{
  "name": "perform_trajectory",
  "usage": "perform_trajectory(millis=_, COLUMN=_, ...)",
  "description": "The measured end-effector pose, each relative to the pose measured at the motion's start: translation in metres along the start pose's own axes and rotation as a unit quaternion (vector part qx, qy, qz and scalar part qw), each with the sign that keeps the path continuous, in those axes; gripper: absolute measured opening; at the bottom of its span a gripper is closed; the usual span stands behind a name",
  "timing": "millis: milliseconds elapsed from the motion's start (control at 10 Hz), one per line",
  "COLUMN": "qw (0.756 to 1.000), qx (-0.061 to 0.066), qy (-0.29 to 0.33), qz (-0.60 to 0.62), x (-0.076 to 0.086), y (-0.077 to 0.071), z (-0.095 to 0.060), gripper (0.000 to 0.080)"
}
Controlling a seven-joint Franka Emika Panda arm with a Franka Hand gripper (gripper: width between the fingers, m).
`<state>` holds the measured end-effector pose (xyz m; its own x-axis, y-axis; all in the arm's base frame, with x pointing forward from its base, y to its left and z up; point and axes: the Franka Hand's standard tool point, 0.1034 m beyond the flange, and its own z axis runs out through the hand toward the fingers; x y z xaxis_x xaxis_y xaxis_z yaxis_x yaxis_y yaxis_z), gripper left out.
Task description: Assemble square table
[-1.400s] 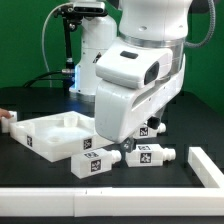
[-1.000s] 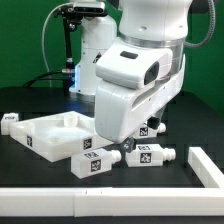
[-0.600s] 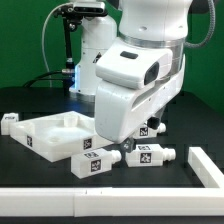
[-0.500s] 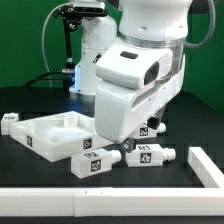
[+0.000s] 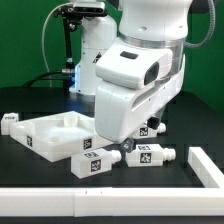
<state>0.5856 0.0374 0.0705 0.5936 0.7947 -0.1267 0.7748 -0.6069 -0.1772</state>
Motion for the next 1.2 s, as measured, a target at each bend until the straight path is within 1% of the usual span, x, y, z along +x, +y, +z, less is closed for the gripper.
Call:
perform_trajectory(millis=700, qw=1.0, qx=0.0, qy=0.0, qz=0.0, x=0.0, y=0.0, z=0.0, gripper=0.065)
perform_trajectory(millis=900, qw=1.0, qx=-0.001, qy=-0.002, qz=-0.01, x=-0.0042, y=0.0035, z=0.0, gripper=0.065)
perform_trajectory(millis=1200, qw=1.0, qx=-0.001, qy=-0.002, qz=-0.01, x=-0.0034, y=0.0027, z=0.0003, gripper=0.065)
